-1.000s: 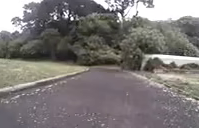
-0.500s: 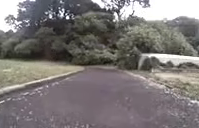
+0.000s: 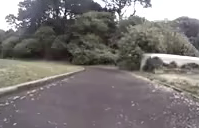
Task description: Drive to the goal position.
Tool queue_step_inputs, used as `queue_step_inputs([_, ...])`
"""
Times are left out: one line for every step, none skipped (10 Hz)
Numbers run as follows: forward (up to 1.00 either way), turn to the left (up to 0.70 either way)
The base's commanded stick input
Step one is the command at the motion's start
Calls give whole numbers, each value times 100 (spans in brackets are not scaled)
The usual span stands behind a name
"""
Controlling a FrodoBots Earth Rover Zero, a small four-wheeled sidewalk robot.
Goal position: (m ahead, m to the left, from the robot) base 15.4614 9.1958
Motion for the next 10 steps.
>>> queue_step_inputs([69, 0])
queue_step_inputs([69, 0])
queue_step_inputs([69, 0])
queue_step_inputs([69, 0])
queue_step_inputs([69, 0])
queue_step_inputs([69, 0])
queue_step_inputs([69, 0])
queue_step_inputs([69, 0])
queue_step_inputs([69, 0])
queue_step_inputs([69, 0])
